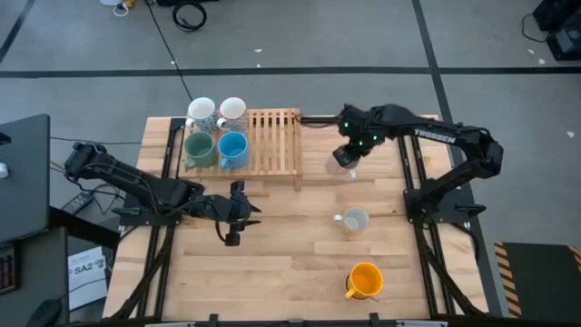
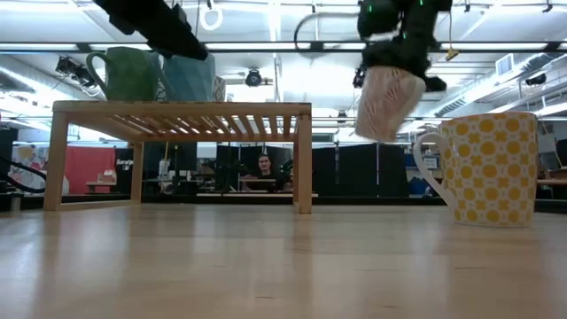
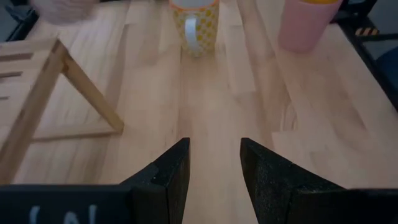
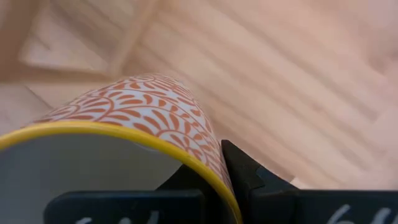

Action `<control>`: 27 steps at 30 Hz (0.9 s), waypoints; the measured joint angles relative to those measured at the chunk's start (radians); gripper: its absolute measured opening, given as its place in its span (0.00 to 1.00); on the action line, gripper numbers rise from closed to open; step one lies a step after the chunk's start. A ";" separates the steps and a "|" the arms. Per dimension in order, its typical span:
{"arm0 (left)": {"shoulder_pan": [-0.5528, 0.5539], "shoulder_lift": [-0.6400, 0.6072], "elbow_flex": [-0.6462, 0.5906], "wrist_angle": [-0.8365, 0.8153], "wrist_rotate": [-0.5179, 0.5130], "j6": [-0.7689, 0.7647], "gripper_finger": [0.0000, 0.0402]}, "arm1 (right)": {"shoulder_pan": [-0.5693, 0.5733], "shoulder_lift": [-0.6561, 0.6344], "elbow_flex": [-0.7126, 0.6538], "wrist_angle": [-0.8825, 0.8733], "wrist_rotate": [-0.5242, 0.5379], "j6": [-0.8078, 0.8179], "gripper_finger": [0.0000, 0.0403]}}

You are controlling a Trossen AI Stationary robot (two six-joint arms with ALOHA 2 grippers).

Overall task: Place coffee mugs
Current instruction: Put the white-orange patterned mug on the shelf

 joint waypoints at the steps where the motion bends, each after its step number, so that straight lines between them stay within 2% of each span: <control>1: 0.000 -0.005 -0.029 0.038 0.002 0.005 0.37 | -0.004 0.000 0.036 -0.016 0.010 -0.011 0.06; 3: 0.001 -0.040 -0.116 0.139 0.015 0.007 0.37 | -0.015 0.000 0.104 -0.038 0.024 -0.028 0.06; 8: 0.018 -0.162 -0.358 0.517 0.093 -0.061 0.37 | -0.042 0.000 0.244 -0.029 0.025 -0.043 0.06; 12: 0.018 -0.248 -0.487 0.756 0.145 -0.055 0.37 | -0.059 0.020 0.358 -0.006 0.025 -0.068 0.06; 17: 0.020 -0.292 -0.561 0.851 0.138 0.004 0.37 | -0.065 0.142 0.552 -0.004 0.037 -0.139 0.06; 27: 0.021 -0.292 -0.565 0.863 0.124 0.000 0.37 | -0.086 0.539 1.024 -0.144 0.025 -0.288 0.06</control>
